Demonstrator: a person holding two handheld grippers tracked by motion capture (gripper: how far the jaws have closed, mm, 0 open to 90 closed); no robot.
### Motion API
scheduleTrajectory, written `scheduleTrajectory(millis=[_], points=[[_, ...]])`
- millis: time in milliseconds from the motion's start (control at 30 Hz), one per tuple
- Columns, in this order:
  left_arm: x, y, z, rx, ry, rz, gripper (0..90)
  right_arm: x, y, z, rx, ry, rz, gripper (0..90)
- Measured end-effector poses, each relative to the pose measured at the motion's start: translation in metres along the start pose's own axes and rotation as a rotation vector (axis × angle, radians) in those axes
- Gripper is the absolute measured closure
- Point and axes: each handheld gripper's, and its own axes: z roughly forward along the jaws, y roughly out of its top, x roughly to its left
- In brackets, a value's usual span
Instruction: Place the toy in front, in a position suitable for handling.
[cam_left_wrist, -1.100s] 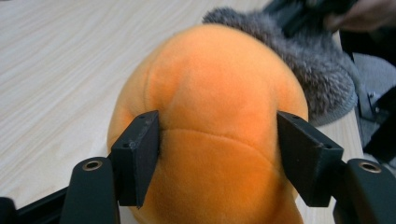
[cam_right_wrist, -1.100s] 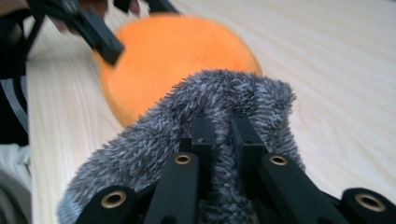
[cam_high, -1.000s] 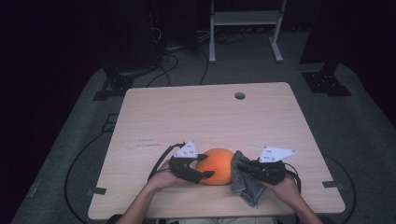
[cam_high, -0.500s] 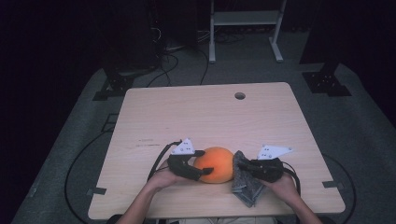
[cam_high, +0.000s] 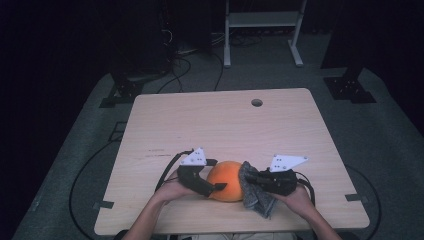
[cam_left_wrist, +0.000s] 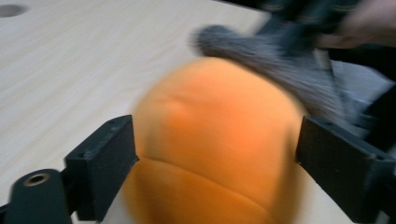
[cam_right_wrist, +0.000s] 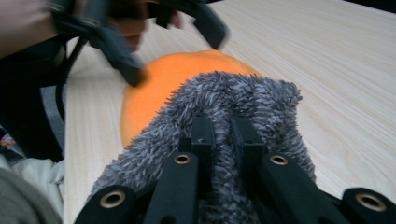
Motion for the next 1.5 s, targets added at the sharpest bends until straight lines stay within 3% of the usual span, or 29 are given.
scheduleTrajectory(millis=[67,133,200,400,500,533,600,700,767,833,933,1033,1100,1167,1367,1500], points=[[0.003,-0.002,0.009,0.045,-0.047,-0.050,7.5,0.002,0.000,0.000,0.001,-0.006,-0.015,81.0],[0.001,-0.004,0.010,0.043,-0.041,-0.023,17.6,0.002,-0.001,0.000,0.005,-0.015,-0.014,81.1],[-0.001,-0.005,0.007,0.037,-0.021,-0.009,27.1,-0.001,-0.004,-0.002,0.005,-0.018,0.018,81.2],[-0.008,-0.003,0.007,-0.019,-0.009,0.005,35.9,-0.005,-0.014,-0.010,0.047,-0.084,0.043,81.1],[-0.013,0.004,0.005,-0.072,0.041,0.046,39.3,-0.005,-0.008,-0.019,0.014,-0.089,0.044,81.2],[-0.016,0.006,0.005,-0.093,0.078,0.070,39.8,-0.004,-0.004,-0.022,-0.006,-0.094,0.042,81.2],[-0.021,0.009,0.012,-0.085,0.154,0.130,39.8,-0.004,0.009,-0.024,-0.045,-0.101,0.019,81.2],[-0.024,0.009,0.019,-0.080,0.148,0.149,38.9,0.000,0.025,-0.010,-0.034,-0.104,-0.031,81.2],[-0.022,0.005,0.018,-0.038,0.159,0.162,38.2,0.003,0.029,0.003,-0.002,-0.109,-0.057,81.3],[-0.016,-0.003,0.014,-0.021,0.130,0.119,37.9,0.000,0.027,0.011,0.023,-0.103,-0.066,81.4],[-0.009,-0.010,0.008,-0.011,0.081,0.073,37.7,-0.004,0.018,0.011,0.026,-0.111,-0.036,81.4],[-0.004,-0.005,0.004,-0.049,-0.001,0.018,24.6,-0.005,0.010,0.006,0.025,-0.112,-0.011,81.4],[0.000,0.001,0.003,-0.090,0.013,-0.017,17.0,-0.001,0.009,0.006,0.025,-0.102,-0.022,81.3],[-0.001,0.002,0.008,-0.039,0.064,0.001,19.9,-0.001,0.010,0.007,0.016,-0.098,-0.024,81.3],[0.000,-0.008,0.008,-0.021,0.064,0.029,30.7,-0.006,-0.003,0.004,0.020,-0.127,0.000,81.4],[0.000,-0.011,0.007,-0.015,0.065,0.047,31.9,-0.012,-0.016,0.000,0.077,-0.174,0.031,81.4]])
